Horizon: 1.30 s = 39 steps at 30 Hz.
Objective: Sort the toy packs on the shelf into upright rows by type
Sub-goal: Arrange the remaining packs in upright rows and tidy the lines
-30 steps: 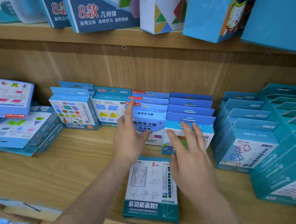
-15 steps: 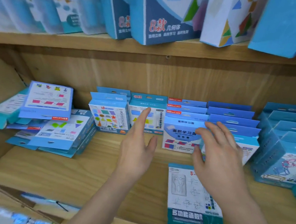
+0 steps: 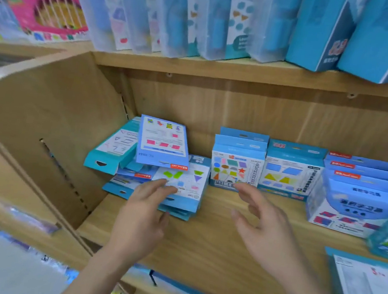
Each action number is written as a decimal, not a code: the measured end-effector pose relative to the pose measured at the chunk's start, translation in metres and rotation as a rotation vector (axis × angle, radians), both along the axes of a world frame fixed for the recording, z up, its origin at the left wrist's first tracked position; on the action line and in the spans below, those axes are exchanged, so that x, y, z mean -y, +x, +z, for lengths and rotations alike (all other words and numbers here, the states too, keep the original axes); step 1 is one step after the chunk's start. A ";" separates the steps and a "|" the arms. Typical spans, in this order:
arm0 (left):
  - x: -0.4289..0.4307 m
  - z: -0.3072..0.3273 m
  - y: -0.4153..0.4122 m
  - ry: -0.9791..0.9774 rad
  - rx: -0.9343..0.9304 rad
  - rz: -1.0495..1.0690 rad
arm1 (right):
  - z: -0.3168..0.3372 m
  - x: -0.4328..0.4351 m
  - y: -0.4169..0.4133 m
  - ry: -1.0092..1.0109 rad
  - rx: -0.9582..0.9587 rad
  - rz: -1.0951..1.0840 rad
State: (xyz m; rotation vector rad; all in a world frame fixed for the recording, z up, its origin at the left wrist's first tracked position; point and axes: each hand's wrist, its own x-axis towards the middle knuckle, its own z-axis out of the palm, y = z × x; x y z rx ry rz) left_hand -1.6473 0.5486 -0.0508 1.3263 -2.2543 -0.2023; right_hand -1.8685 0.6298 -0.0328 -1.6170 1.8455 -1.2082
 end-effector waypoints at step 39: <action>0.012 0.102 0.033 0.434 -0.533 -0.344 | 0.048 0.010 0.040 0.028 0.388 0.261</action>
